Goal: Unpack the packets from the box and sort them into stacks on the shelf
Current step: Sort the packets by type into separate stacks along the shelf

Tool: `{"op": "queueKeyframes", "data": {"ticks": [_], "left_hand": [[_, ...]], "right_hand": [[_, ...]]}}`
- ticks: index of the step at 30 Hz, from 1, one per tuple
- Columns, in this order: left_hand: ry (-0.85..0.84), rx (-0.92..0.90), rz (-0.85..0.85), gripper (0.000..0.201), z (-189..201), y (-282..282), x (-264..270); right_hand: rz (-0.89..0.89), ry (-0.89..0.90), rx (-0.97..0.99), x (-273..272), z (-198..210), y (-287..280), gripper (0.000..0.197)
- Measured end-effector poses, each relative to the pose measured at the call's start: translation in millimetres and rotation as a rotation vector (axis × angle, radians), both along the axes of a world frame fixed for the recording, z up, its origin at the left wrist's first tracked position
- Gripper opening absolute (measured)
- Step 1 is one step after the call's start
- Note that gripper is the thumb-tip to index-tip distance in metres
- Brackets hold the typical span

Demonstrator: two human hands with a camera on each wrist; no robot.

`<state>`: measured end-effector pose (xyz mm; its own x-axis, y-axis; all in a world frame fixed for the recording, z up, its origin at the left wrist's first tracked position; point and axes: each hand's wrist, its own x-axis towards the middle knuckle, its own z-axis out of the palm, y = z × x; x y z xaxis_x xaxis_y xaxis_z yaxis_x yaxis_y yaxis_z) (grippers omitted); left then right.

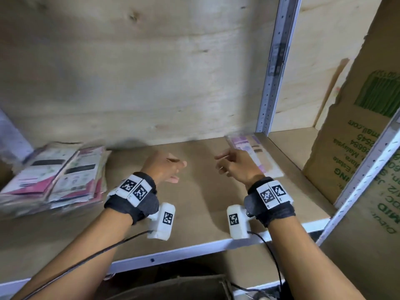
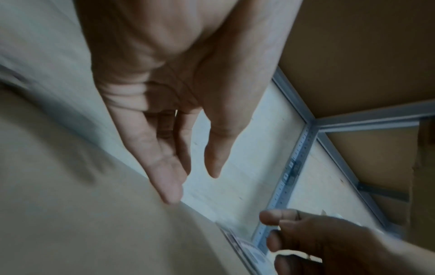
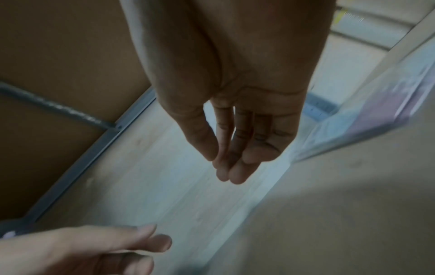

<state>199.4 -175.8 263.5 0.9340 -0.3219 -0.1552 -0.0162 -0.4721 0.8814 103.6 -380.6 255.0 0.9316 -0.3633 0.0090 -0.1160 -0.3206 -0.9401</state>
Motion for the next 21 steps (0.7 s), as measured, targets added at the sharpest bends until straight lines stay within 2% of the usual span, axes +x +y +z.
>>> {"op": "queueKeyframes", "data": {"ticks": [4, 10, 14, 18, 21], "left_hand": [[-0.006, -0.085, 0.107, 0.015, 7, 73, 0], [-0.131, -0.137, 0.351, 0.009, 7, 180, 23], [-0.118, -0.165, 0.424, 0.004, 9, 230, 36], [-0.146, -0.128, 0.501, 0.007, 12, 256, 39], [-0.135, -0.189, 0.508, 0.008, 11, 266, 39]], "right_hand": [[0.145, 0.031, 0.049, 15, -3, 57, 0.018], [0.337, 0.102, 0.02, 58, -6, 141, 0.013], [0.386, 0.137, -0.035, 100, -5, 192, 0.015], [0.358, 0.171, -0.003, 143, -7, 238, 0.004], [0.351, 0.23, 0.061, 166, -13, 267, 0.028]]}}
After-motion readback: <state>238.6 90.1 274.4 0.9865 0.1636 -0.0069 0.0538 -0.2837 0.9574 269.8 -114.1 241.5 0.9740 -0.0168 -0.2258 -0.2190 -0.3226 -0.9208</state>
